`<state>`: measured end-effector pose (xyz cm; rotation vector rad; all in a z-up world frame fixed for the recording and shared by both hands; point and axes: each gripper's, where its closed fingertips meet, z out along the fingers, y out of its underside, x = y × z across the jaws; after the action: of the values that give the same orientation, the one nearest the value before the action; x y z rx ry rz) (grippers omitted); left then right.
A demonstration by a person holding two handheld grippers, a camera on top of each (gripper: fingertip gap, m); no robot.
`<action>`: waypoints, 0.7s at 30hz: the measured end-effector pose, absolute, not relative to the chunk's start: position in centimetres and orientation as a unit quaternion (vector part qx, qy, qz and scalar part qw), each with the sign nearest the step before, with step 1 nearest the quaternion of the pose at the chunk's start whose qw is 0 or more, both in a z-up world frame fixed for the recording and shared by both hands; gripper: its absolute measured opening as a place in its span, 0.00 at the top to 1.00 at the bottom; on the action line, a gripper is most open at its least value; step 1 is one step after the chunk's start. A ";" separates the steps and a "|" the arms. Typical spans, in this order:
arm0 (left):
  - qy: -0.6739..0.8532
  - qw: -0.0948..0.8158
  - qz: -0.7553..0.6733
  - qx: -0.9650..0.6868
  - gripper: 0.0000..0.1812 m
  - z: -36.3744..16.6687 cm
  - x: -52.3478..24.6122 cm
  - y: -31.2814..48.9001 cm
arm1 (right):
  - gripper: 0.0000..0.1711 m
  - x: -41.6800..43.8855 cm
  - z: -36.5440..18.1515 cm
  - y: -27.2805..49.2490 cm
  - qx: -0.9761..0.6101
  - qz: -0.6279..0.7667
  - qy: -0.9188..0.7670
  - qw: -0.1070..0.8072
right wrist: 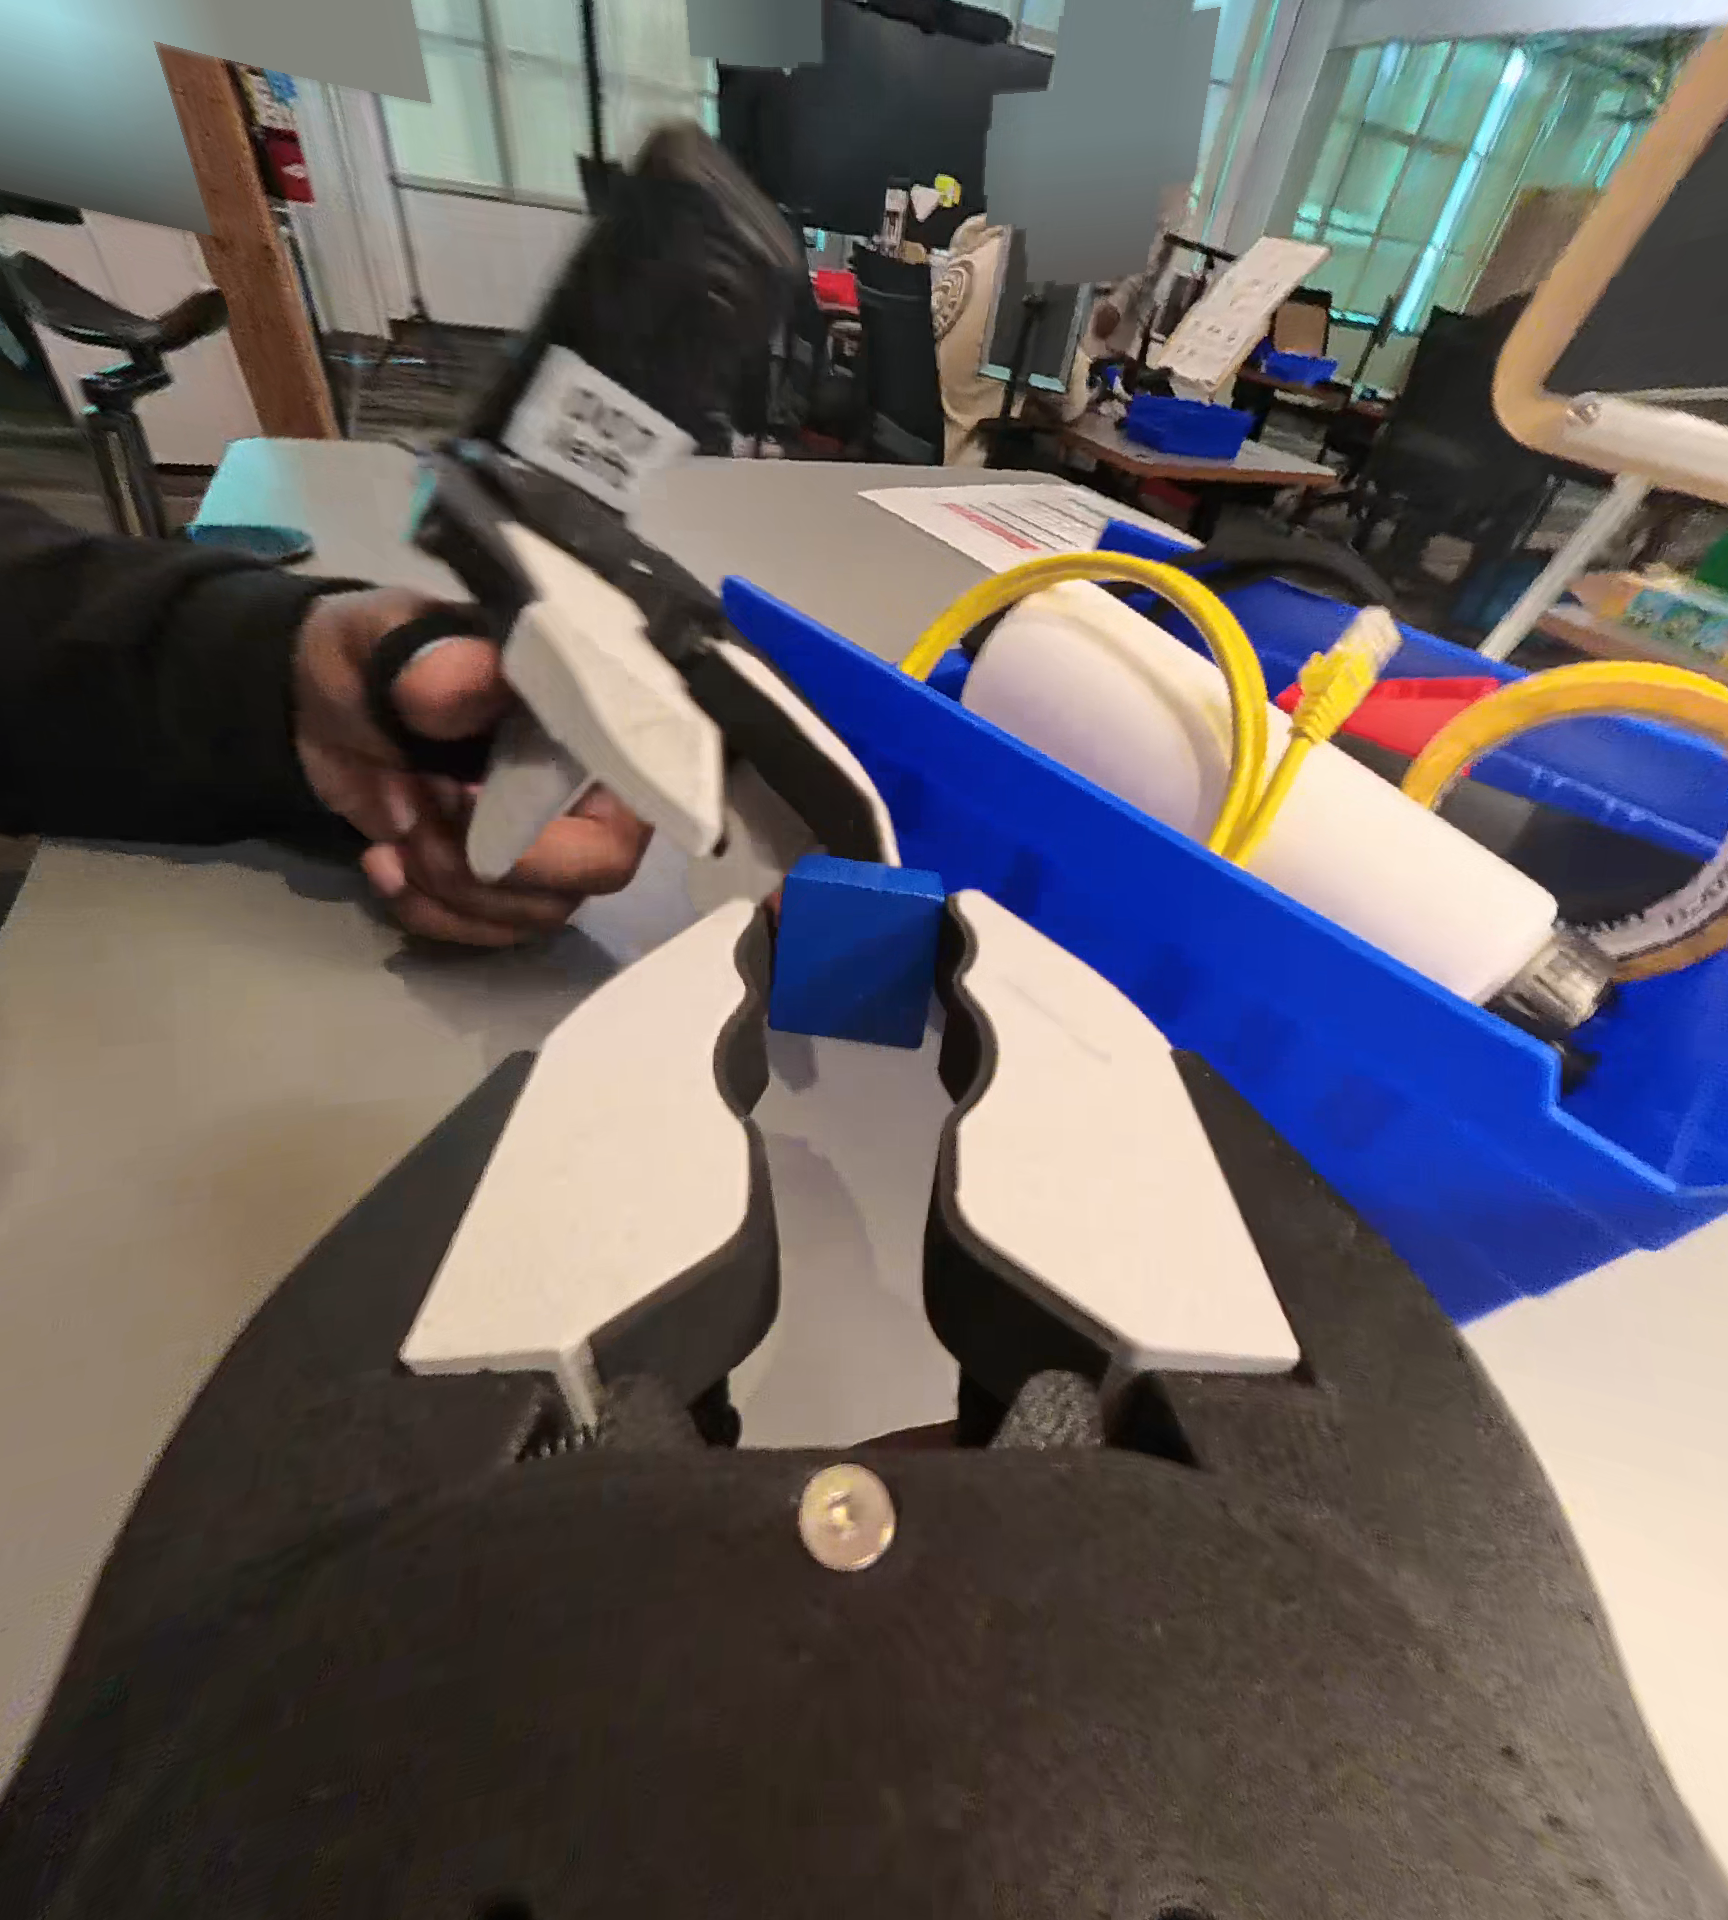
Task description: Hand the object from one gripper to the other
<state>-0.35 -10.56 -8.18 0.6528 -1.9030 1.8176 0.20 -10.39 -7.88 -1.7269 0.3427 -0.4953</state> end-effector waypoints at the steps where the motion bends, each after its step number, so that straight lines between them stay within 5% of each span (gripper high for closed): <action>1: -0.668 0.260 0.651 0.250 0.73 -8.1 -0.6 -10.7 | 0.83 -0.2 -7.9 -10.1 -0.750 -0.221 0.132 0.610; 13: -0.624 0.432 0.608 0.235 0.73 -6.8 -5.2 -12.0 | 0.82 -3.4 -6.0 -8.7 -0.697 -0.314 -0.012 0.645; 15: -0.613 0.443 0.611 0.235 0.80 -6.6 -5.3 -12.0 | 0.82 -3.6 -6.5 -8.5 -0.699 -0.324 -0.028 0.637; 18: -0.645 0.377 0.631 0.210 0.82 -6.9 -5.0 -11.8 | 0.83 -3.3 -7.0 -8.5 -0.705 -0.338 -0.026 0.623; 21: -0.722 0.165 0.657 0.143 0.83 -7.0 -3.6 -11.3 | 0.81 -2.7 -7.3 -8.8 -0.718 -0.306 0.004 0.626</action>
<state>-3.64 -11.27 -7.05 0.4069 -2.0573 1.8716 -2.70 -8.84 -7.32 -1.6462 0.0090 -0.7026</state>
